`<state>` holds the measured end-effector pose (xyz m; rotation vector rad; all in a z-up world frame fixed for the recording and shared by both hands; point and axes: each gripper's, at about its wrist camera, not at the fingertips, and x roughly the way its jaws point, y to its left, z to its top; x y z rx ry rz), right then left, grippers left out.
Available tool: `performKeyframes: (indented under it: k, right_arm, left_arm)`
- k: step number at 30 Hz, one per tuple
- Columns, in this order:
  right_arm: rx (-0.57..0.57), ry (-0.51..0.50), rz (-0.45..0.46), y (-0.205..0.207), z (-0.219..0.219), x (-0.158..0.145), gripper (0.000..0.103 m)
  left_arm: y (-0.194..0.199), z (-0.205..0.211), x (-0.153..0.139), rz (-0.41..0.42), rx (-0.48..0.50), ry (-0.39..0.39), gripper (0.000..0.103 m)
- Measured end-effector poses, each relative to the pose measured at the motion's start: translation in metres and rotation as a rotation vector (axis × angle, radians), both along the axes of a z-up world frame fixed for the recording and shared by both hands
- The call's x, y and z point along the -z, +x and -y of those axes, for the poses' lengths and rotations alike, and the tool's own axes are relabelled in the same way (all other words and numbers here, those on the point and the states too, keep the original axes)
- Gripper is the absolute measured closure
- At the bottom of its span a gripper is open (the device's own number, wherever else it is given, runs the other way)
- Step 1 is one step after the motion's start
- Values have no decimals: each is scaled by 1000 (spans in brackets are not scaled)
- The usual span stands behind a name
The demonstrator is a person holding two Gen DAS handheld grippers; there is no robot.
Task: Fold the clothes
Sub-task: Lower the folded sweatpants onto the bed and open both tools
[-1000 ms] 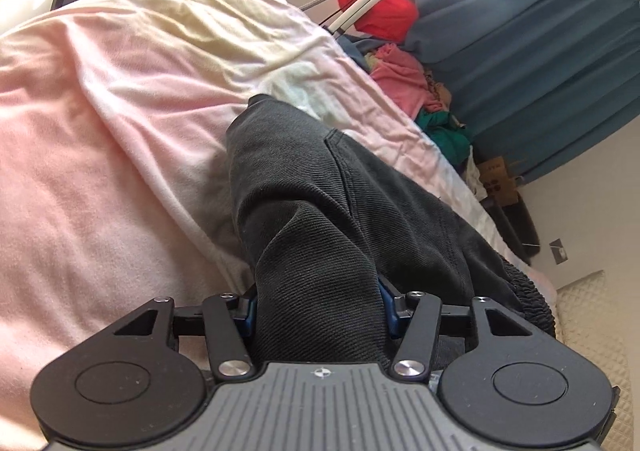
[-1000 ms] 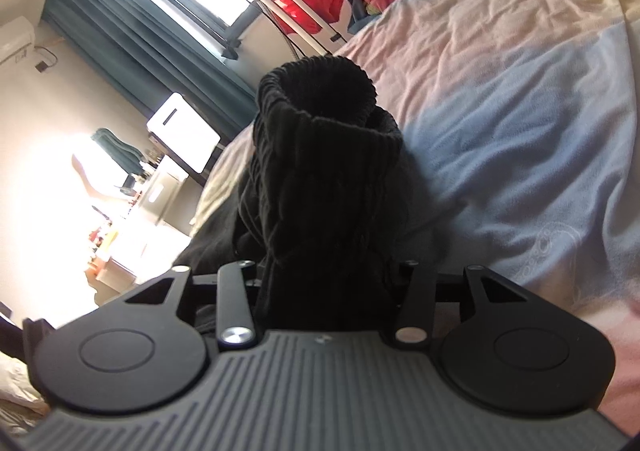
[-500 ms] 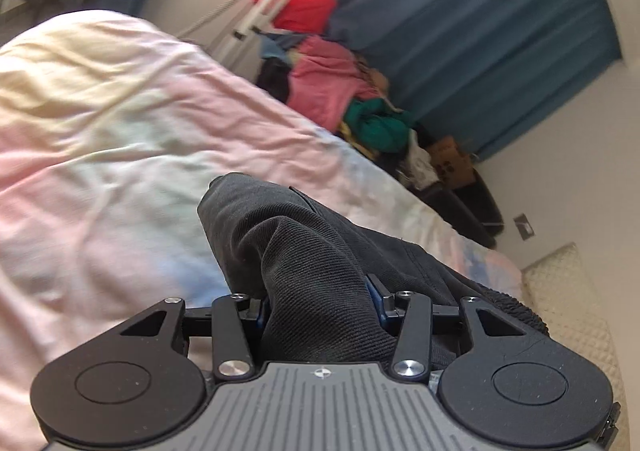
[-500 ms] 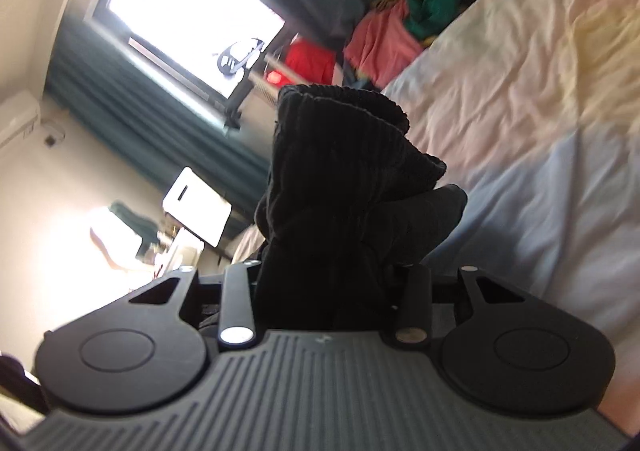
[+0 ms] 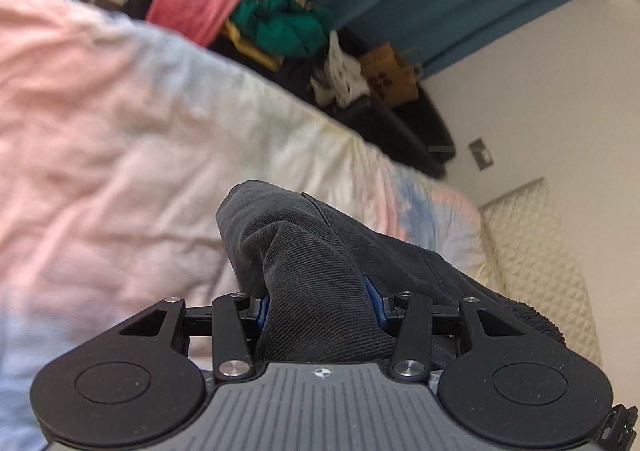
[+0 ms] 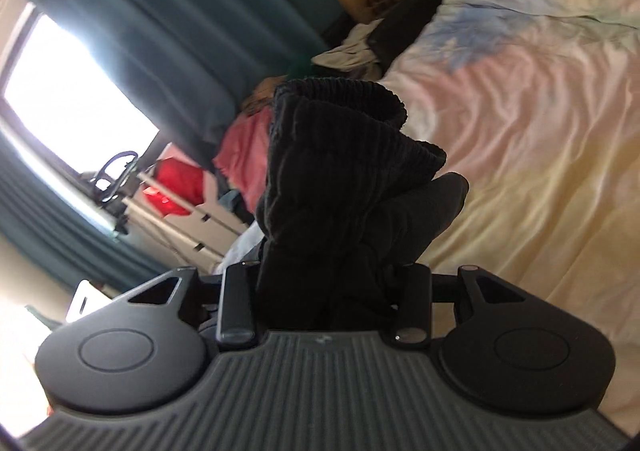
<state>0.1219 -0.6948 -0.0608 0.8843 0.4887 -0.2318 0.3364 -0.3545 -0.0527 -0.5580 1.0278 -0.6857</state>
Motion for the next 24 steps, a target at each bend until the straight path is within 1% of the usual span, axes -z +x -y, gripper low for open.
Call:
performKeyframes:
  k: [2,4,7,9,11,14,15,16,17,18,19,21,23,24]
  right_arm:
    - [34,24,-29,-2,13,25,60]
    - [72,63,-53,-7,22,54,60]
    - [116,115,-35,-31,18,93,60]
    - [127,119,-40,-48,8,113,60]
    - [142,120,-64,-62,-5,135,59]
    - [158,124,-94,-76,-18,166,55]
    - [166,137,-101,-79,-18,170,53]
    - [177,154,-108,-82,-17,173,52]
    - [180,160,-127,-82,-17,168,50]
    - [181,159,-151,-81,-16,160,48]
    - [183,143,-186,-80,-16,150,47]
    - [192,93,-264,-79,-18,125,46]
    - [196,25,-302,-86,-24,100,46]
    - [192,-17,-305,-91,-29,87,46]
  left_arm:
    - [1,18,31,-25,35,32,56]
    - [-3,24,54,-24,68,50,56]
    - [-11,21,79,-10,129,70,54]
    - [-17,18,92,-11,156,103,54]
    - [-27,13,105,19,179,110,54]
    - [-38,13,115,60,195,130,48]
    - [-41,13,116,70,197,139,44]
    - [-46,14,112,93,205,159,43]
    - [-50,15,104,118,210,183,43]
    - [-54,15,95,144,211,212,42]
    - [-59,14,83,173,214,244,39]
    - [-68,10,62,214,223,276,34]
    - [-78,1,40,240,224,275,33]
    - [-83,-4,29,255,223,273,31]
